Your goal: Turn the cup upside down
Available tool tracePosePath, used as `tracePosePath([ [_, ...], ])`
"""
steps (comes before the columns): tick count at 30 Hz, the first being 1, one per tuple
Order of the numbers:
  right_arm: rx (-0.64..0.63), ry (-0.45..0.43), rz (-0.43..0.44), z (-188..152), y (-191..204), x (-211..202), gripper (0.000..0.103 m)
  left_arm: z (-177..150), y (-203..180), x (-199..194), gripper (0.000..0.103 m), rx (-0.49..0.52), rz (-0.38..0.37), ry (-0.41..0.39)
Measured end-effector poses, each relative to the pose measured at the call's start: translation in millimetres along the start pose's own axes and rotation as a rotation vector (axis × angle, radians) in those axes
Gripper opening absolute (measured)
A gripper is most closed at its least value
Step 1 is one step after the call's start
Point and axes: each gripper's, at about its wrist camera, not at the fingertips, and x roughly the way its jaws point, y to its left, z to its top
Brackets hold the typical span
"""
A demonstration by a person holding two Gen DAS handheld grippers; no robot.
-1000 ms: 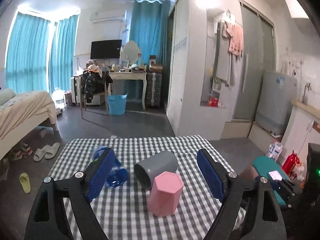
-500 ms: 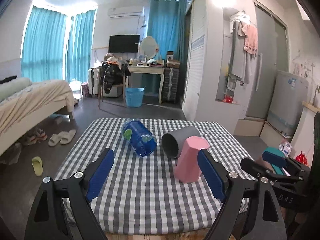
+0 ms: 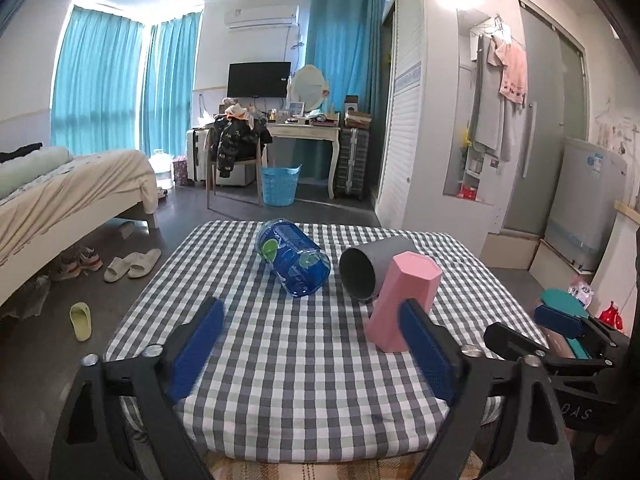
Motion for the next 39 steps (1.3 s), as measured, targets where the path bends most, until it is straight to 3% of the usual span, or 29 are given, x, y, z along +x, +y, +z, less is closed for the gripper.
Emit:
tracePosePath([
  [10, -0.003, 0.011, -0.022, -1.4, 0.2, 4.4, 0.102, 1.8, -0.4, 0.0, 0.101, -0.001, 0.016, -0.004],
  [39, 0.003, 0.013, -0.027, -4.2, -2.2, 2.9, 0.102, 0.8, 3.5, 4.9, 0.101, -0.013, 0.046, 0.010],
])
